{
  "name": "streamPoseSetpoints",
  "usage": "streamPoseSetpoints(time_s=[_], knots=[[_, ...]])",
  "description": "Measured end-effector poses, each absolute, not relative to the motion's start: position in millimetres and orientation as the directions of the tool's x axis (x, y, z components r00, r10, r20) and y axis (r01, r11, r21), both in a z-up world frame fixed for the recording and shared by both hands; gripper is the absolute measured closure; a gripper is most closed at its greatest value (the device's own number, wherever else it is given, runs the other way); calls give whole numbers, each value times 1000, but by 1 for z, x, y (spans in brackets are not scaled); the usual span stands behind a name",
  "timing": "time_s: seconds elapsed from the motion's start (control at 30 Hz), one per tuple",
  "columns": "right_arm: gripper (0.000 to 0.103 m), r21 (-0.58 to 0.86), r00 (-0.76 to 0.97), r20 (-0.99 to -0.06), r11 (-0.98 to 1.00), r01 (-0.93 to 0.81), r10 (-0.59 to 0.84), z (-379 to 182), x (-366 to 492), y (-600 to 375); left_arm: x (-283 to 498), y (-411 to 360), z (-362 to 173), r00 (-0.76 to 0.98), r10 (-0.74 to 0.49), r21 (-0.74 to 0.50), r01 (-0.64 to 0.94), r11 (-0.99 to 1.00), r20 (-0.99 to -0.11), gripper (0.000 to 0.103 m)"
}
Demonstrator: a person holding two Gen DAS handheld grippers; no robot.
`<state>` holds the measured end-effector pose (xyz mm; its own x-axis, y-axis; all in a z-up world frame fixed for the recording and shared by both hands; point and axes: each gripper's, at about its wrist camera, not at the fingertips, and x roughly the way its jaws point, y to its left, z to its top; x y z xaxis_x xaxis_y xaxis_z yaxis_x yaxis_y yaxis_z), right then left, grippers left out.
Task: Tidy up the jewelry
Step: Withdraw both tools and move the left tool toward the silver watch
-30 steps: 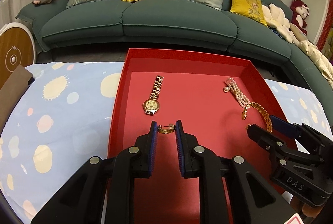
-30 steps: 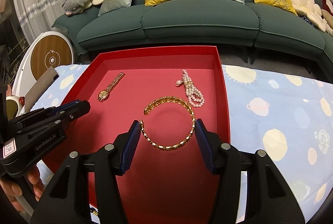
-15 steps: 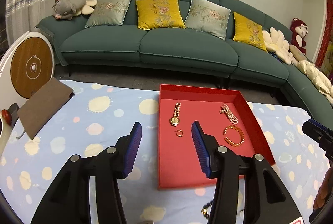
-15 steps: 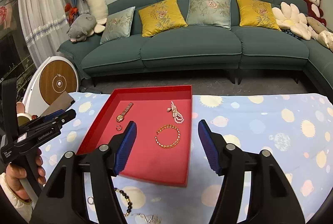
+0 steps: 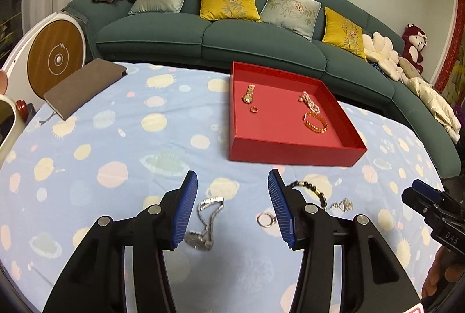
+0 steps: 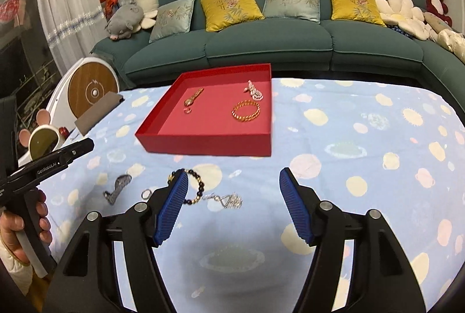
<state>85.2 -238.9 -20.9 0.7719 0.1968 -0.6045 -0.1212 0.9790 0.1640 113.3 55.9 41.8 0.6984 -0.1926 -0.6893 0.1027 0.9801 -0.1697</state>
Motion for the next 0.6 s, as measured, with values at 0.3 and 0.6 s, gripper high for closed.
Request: streamPoseSetpoints(time_s=[0.3, 0.6], knots=[[40, 103, 710, -673, 977, -187, 207, -57, 83, -205, 106, 61, 9, 646, -186, -140, 122, 983, -740, 54], [44, 101, 673, -705, 971, -217, 224, -73, 94, -190, 103, 66, -3, 618, -196, -150, 127, 981, -761, 54]])
